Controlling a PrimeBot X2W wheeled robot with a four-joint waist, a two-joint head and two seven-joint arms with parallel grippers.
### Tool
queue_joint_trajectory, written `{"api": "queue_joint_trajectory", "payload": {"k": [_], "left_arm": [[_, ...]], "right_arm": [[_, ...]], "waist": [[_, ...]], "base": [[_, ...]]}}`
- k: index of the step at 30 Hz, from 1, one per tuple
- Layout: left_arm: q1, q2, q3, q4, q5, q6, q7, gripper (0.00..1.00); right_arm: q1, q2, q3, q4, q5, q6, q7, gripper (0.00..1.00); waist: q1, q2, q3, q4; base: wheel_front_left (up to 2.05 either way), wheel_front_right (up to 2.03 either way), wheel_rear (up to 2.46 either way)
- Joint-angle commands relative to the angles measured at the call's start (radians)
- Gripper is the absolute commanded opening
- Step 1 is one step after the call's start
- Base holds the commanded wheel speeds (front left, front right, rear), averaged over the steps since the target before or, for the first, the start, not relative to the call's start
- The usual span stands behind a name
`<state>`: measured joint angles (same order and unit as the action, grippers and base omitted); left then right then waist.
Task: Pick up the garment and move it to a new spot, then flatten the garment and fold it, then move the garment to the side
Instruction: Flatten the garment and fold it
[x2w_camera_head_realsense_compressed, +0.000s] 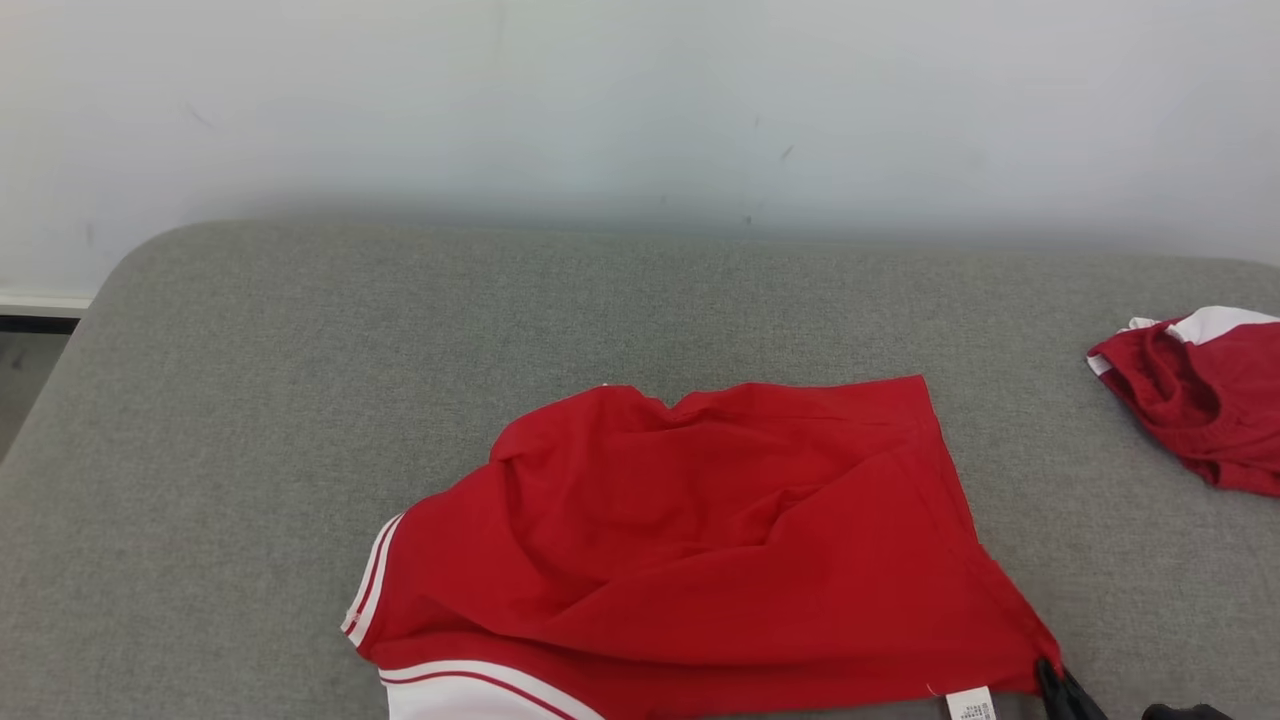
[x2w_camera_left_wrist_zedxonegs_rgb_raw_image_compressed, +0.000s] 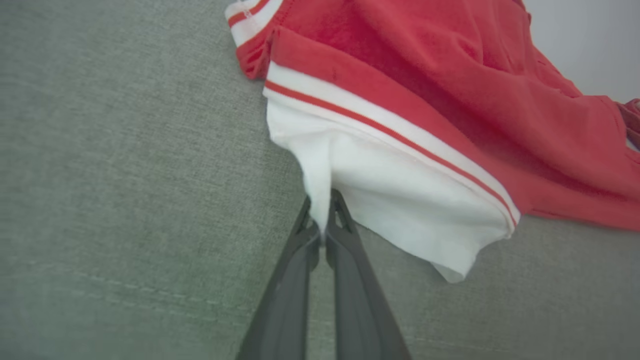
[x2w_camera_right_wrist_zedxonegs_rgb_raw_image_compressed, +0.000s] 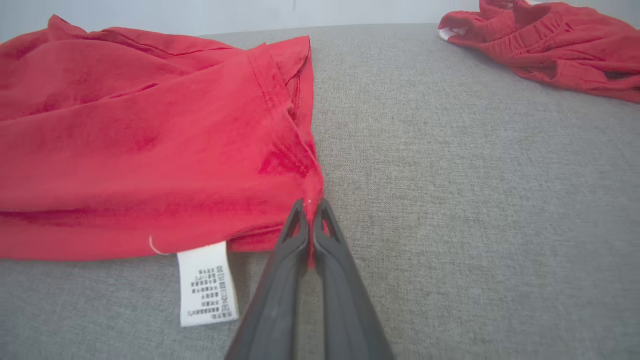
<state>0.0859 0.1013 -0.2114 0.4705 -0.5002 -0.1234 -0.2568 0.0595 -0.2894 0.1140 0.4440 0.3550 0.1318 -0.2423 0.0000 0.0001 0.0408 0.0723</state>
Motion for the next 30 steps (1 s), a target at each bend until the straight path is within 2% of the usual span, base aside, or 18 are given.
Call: {"api": "queue_joint_trajectory", "payload": {"k": [1, 9, 13, 16, 18, 22, 23, 27, 30], "left_arm": [[0.025, 0.008, 0.008, -0.026, 0.003, -0.001, -0.007, 0.00], [0.062, 0.030, 0.054, -0.197, -0.044, 0.005, -0.001, 0.00], [-0.008, 0.034, 0.057, -0.291, -0.104, -0.001, 0.056, 0.00], [-0.102, 0.058, 0.050, -0.338, -0.133, -0.003, 0.118, 0.00], [-0.195, 0.070, 0.047, -0.359, -0.157, -0.005, 0.167, 0.00], [-0.437, 0.130, 0.047, -0.355, -0.187, -0.008, 0.272, 0.00], [-0.437, 0.130, 0.047, -0.355, -0.187, -0.008, 0.272, 0.00], [-0.726, 0.155, 0.050, -0.284, -0.232, -0.007, 0.376, 0.00], [-0.952, 0.147, 0.064, -0.197, -0.265, -0.004, 0.426, 0.00]], "right_arm": [[0.027, -0.013, -0.013, -0.035, 0.004, -0.002, -0.012, 0.00], [0.083, -0.037, -0.030, -0.218, 0.018, -0.002, -0.021, 0.00], [0.047, -0.044, -0.020, -0.283, 0.047, -0.002, 0.012, 0.00], [-0.026, -0.061, 0.002, -0.314, 0.066, -0.002, 0.054, 0.00], [-0.102, -0.067, 0.014, -0.326, 0.096, -0.002, 0.089, 0.00], [-0.328, -0.083, 0.021, -0.310, 0.171, -0.002, 0.168, 0.00], [-0.328, -0.083, 0.021, -0.310, 0.171, -0.002, 0.168, 0.00], [-0.614, -0.094, 0.023, -0.213, 0.251, -0.002, 0.266, 0.00], [-0.847, -0.092, 0.034, -0.129, 0.296, -0.002, 0.326, 0.00]], "waist": [[0.0000, -0.0001, 0.002, 0.002], [0.0000, -0.0001, 0.003, 0.004], [0.0000, -0.0001, 0.007, 0.007], [0.0000, -0.0001, 0.024, 0.005], [0.0000, -0.0001, 0.045, 0.002], [0.0000, -0.0001, 0.126, -0.009], [0.0000, -0.0001, 0.126, -0.009], [0.0000, -0.0001, 0.220, -0.009], [0.0000, -0.0001, 0.296, -0.006]], "base": [[0.00, 0.00, 0.00], [0.00, 0.00, 0.00], [0.00, 0.00, 0.00], [0.00, 0.00, 0.00], [0.00, 0.00, 0.00], [0.00, 0.00, 0.00], [0.00, 0.00, 0.00], [0.00, 0.00, 0.00], [0.00, 0.00, 0.00]]}}
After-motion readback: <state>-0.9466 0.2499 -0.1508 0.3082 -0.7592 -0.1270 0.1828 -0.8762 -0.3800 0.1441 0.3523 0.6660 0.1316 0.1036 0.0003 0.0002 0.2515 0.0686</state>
